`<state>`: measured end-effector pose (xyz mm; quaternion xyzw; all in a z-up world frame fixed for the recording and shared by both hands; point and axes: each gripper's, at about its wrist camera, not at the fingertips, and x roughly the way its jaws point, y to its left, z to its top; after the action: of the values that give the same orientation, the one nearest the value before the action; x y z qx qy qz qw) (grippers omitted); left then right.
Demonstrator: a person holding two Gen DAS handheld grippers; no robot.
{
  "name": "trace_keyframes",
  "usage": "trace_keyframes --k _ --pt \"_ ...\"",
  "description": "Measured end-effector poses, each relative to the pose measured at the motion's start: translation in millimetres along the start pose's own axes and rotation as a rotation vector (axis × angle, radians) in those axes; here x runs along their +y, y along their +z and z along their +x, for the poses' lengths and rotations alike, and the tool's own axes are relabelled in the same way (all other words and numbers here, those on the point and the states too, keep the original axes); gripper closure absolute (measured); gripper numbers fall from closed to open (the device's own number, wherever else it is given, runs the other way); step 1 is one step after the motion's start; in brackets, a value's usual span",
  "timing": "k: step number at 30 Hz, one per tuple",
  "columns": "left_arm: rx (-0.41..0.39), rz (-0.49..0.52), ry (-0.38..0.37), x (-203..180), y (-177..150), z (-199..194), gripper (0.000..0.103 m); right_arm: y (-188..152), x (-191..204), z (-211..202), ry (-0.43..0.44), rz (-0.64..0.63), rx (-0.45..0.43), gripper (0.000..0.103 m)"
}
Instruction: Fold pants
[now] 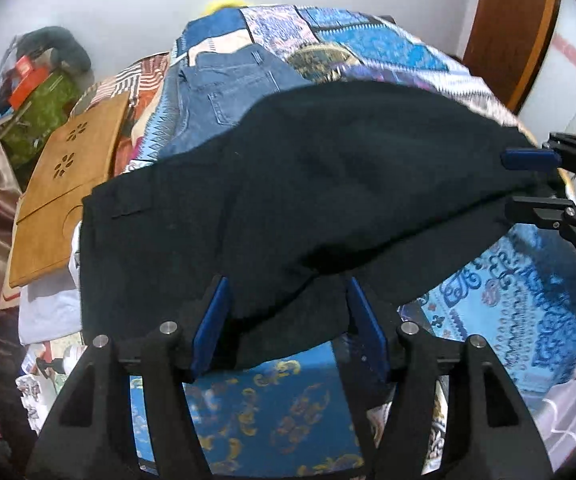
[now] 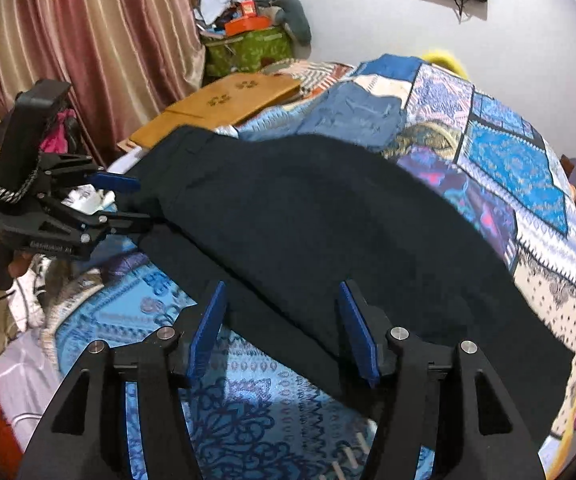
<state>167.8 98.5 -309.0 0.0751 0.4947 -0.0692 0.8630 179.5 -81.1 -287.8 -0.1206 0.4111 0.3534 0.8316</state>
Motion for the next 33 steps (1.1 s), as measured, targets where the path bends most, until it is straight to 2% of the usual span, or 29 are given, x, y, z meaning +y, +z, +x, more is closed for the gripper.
trace_keyframes --k 2,4,5,6,8,9,11,15,17,20,25,28,30,33 --pt "-0.01 0.014 0.034 -4.6 1.9 6.3 0.042 -0.5 0.0 7.0 -0.009 -0.004 0.007 0.049" --pt "-0.024 0.02 0.043 -7.9 5.7 8.5 0.051 1.1 0.2 9.7 -0.01 -0.007 0.001 0.049" --pt "-0.028 0.024 0.039 -9.4 8.0 9.0 0.059 2.7 0.0 11.7 -0.012 -0.014 -0.002 0.05" --pt "-0.028 0.032 0.037 -10.3 10.5 10.2 0.068 3.4 0.8 13.2 -0.016 -0.023 -0.003 0.057" --pt "-0.037 0.054 0.067 -15.3 14.1 11.3 0.073 2.6 7.2 14.2 -0.022 -0.059 -0.013 0.07" --pt "-0.047 0.066 0.084 -17.8 14.7 10.3 0.079 2.1 10.0 13.8 -0.026 -0.076 -0.019 0.08" --pt "-0.057 0.069 0.093 -16.5 16.4 7.2 0.089 1.6 15.1 12.3 -0.038 -0.106 -0.03 0.091" --pt "-0.082 0.032 0.06 -6.5 16.5 -7.8 0.095 2.0 16.9 -0.3 -0.03 -0.111 -0.069 0.097" --pt "-0.096 0.018 0.053 -4.4 13.1 -16.0 0.096 1.3 17.0 -8.8 0.015 -0.072 -0.079 0.098" --pt "-0.083 -0.007 0.033 -3.5 5.0 -18.2 0.097 -3.2 23.0 -12.6 0.03 -0.056 -0.085 0.098" --pt "-0.038 -0.028 0.012 -9.9 -10.5 -9.5 0.098 -12.9 21.1 -3.0 0.049 -0.001 -0.041 0.096" --pt "-0.012 0.012 0.02 -18.9 -17.3 -6.0 0.098 -16.2 11.7 -8.9 0.082 0.063 -0.042 0.093" --pt "-0.015 0.048 0.035 -23.6 -18.5 -12.1 0.096 -18.4 4.6 -20.2 0.088 0.091 -0.051 0.08" --pt "-0.019 0.031 0.021 -20.5 -14.0 -25.1 0.091 -25.5 -11.3 -47.3 0.03 0.104 -0.117 0.061"
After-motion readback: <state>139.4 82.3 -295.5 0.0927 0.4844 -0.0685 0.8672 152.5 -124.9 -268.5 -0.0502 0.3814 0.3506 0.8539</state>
